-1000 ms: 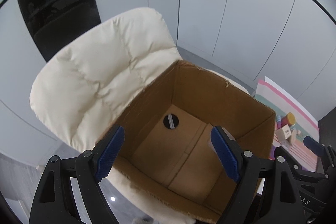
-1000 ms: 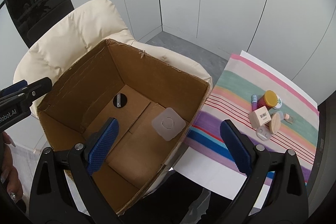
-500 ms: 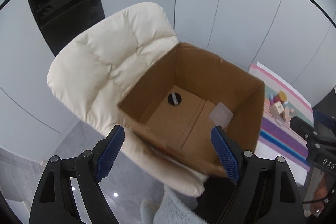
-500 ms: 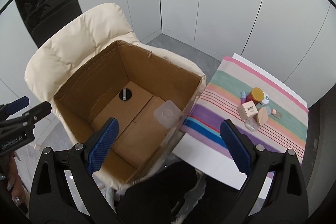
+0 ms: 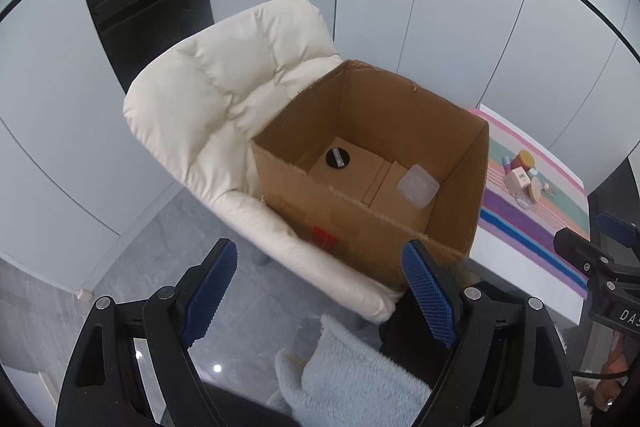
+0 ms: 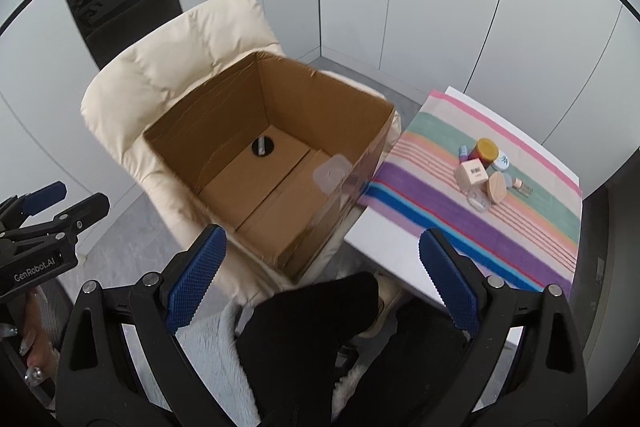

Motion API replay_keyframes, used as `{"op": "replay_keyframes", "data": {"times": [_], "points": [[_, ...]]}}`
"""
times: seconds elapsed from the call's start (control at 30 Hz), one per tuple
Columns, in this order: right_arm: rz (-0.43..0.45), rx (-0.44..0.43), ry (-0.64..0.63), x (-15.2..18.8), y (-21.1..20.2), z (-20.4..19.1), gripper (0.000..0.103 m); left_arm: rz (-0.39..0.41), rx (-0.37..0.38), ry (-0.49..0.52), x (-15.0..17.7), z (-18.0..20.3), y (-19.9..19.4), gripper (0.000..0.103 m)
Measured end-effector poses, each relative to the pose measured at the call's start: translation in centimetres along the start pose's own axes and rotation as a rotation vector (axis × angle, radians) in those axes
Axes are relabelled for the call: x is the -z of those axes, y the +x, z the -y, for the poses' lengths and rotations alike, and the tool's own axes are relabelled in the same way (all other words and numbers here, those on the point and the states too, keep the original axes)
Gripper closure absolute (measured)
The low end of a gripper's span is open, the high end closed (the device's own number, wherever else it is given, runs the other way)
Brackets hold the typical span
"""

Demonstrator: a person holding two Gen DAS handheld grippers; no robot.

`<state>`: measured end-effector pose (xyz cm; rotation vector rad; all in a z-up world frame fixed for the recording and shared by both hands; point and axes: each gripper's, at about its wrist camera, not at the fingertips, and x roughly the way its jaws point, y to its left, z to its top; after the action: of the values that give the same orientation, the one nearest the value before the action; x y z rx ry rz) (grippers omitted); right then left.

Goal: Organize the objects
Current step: 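Withdraw both tools from the box back toward the striped table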

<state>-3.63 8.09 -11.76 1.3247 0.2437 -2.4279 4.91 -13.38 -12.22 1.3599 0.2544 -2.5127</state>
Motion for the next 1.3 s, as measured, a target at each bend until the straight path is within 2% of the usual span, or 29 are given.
{"op": "replay_keyframes", "data": {"times": [0.23,0.37,0.73,1.03,1.3], "points": [[-0.010,0.000,-0.006,2.9,-1.6,0.1,0.004,0.019,0.039,-0.015,2.4,0.1,-1.4,0.017],[0.004,-0.003,0.032,3.0,-2.3,0.6,0.004,0.068,0.022,-0.016,2.2,0.3,-1.7,0.017],[0.036,0.010,0.046,3.4,-3.6,1.3,0.004,0.068,0.050,0.047,2.3,2.6,-0.5,0.017],[0.050,0.063,0.141,4.5,-4.3,5.8,0.004,0.057,0.128,0.153,1.2,8.1,1.0,0.017],[0.053,0.164,0.275,6.9,-6.0,12.5,0.004,0.036,0.205,0.253,0.2,15.1,2.2,0.017]]}}
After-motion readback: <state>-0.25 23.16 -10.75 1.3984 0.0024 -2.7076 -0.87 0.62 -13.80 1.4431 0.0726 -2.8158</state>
